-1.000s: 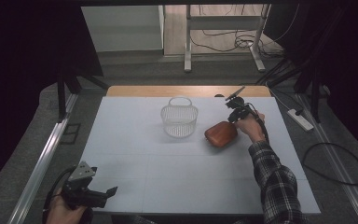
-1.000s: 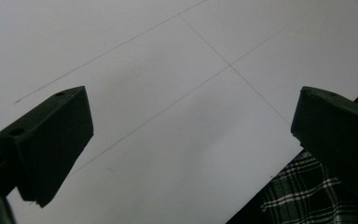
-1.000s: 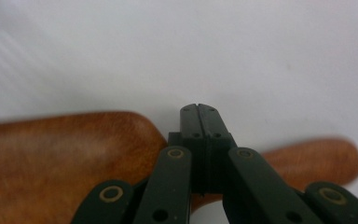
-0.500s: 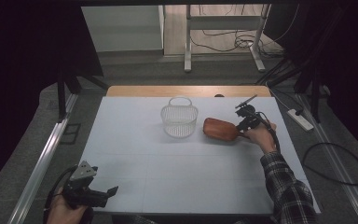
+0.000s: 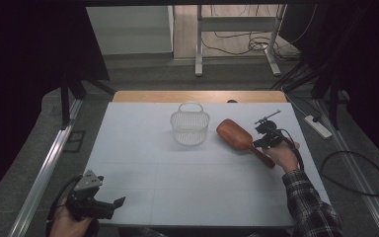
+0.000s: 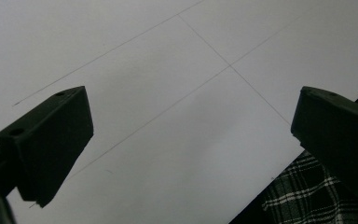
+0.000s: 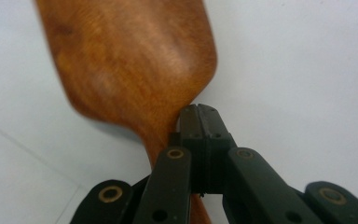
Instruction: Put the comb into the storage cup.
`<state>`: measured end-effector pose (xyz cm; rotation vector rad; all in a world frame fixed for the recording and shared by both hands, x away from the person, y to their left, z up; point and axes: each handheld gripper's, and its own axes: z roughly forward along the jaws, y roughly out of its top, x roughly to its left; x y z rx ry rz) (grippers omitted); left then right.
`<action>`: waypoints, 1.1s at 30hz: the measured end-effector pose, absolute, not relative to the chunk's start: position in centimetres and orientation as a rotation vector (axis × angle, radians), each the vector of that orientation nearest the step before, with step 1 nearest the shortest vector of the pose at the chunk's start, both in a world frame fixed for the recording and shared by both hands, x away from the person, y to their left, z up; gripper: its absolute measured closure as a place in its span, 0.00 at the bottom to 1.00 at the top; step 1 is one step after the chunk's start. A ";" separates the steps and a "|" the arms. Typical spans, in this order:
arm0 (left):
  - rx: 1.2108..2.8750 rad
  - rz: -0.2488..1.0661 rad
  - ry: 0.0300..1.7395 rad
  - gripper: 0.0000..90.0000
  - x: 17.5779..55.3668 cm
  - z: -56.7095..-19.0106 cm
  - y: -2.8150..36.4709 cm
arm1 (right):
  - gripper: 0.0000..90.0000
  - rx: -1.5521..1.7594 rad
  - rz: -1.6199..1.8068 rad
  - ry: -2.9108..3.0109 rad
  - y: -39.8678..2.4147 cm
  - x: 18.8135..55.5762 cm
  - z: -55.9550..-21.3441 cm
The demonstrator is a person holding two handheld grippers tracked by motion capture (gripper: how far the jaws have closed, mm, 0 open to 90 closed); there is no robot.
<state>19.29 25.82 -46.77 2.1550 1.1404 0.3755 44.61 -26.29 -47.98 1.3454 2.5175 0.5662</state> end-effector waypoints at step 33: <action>2.159 0.378 1.137 0.00 19.3 -46.8 25.8 | 0.71 1.290 0.719 2.420 -26.0 39.9 -45.4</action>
